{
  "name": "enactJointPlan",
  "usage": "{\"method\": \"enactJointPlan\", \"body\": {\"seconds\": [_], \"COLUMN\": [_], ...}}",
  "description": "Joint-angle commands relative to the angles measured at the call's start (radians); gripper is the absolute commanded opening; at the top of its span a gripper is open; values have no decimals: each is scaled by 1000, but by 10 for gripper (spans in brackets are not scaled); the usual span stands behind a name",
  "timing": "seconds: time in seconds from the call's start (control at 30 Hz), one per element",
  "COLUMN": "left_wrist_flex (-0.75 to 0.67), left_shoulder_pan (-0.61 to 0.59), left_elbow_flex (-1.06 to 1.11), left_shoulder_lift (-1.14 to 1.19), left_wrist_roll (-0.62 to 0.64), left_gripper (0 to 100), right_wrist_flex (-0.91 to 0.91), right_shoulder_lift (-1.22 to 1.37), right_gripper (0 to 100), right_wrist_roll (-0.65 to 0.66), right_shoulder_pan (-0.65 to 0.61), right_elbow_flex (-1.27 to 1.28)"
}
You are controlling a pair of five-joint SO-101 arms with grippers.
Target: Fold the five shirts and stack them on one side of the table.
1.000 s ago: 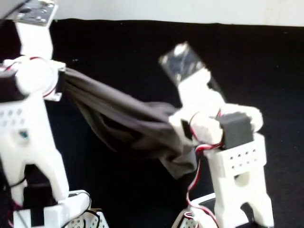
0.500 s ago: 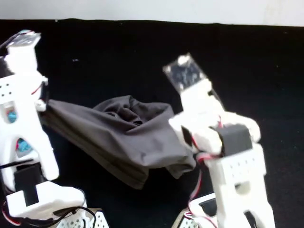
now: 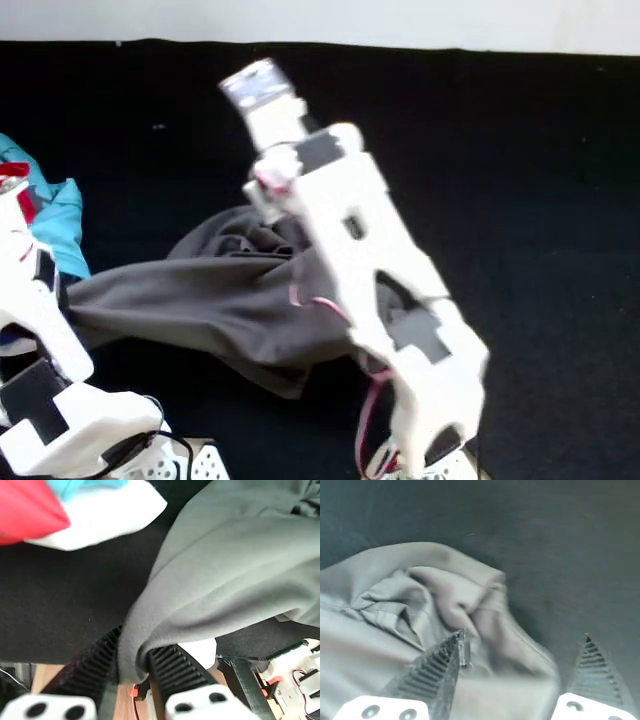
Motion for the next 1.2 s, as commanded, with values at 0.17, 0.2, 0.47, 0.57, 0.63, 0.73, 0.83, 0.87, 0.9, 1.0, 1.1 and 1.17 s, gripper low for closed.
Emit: {"method": "enactJointPlan", "body": {"seconds": [0.17,0.2,0.47,0.57,0.63,0.73,0.83,0.87,0.9,1.0,1.1,1.17], "left_wrist_flex": [6,6,6,6,5,-38,-74,-78,-78,-72,-72,-72], "left_shoulder_pan": [-61,-59,-7,62,120,205,260,275,289,323,341,360], "left_elbow_flex": [1,2,2,-2,-5,-10,-82,-124,-171,-348,-539,-665], "left_shoulder_lift": [-5,-5,4,4,1,-5,-5,-5,-5,-5,-5,-5], "left_wrist_roll": [-41,-41,-44,-43,-41,-40,-38,-38,-38,-37,-37,-37], "left_gripper": [9,9,9,9,9,9,9,9,9,9,9,9], "right_wrist_flex": [-13,-13,85,170,225,323,390,387,386,387,387,387], "right_shoulder_lift": [415,453,633,636,636,634,634,625,598,473,312,203], "right_gripper": [324,324,0,32,5,5,5,5,5,5,5,5], "right_wrist_roll": [-6,-5,-3,-3,-3,-3,-2,-2,-2,-2,-2,-2], "right_shoulder_pan": [-102,-99,-18,27,65,127,199,229,260,344,401,430], "right_elbow_flex": [-375,-407,-621,-717,-814,-1013,-1241,-1282,-1274,-1234,-1224,-1216]}}
